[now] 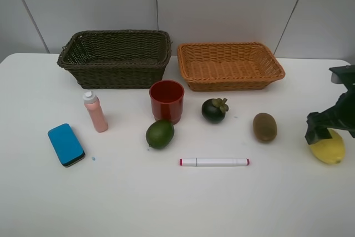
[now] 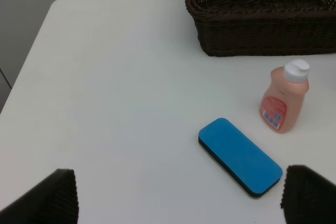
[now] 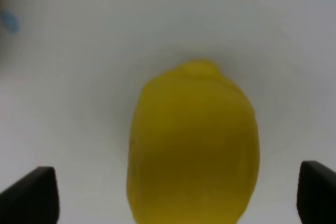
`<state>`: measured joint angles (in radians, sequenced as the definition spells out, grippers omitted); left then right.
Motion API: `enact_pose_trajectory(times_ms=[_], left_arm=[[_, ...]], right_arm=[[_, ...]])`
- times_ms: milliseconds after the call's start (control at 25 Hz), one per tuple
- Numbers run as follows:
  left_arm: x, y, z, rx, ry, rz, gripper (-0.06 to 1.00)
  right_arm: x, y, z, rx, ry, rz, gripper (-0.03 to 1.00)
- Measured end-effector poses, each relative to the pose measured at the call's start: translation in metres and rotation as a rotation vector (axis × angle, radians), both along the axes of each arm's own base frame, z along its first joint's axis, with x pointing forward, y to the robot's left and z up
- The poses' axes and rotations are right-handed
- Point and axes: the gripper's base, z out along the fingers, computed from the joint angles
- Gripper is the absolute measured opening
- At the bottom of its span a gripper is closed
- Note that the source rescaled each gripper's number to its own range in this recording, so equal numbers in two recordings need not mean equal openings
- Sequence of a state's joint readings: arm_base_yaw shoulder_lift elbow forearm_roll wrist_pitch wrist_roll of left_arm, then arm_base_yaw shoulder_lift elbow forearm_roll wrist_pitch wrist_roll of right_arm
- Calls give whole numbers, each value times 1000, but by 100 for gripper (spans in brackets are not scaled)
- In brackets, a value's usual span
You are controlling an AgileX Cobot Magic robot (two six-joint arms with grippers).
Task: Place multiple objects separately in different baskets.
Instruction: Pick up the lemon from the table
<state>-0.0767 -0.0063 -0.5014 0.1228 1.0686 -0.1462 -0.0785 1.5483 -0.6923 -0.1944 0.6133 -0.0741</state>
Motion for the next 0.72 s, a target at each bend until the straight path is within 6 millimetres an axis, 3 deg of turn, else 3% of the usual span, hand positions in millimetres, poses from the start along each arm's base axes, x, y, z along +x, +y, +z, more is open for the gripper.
enact_pose_trajectory(times_ms=[360,720], left_arm=[[0,0,0,0,0,0,100],[0,0,0,0,0,0,100]], right_arm=[[8,-1,-31,1,76,39,99],[8,-10,-34,5,68,4,99]])
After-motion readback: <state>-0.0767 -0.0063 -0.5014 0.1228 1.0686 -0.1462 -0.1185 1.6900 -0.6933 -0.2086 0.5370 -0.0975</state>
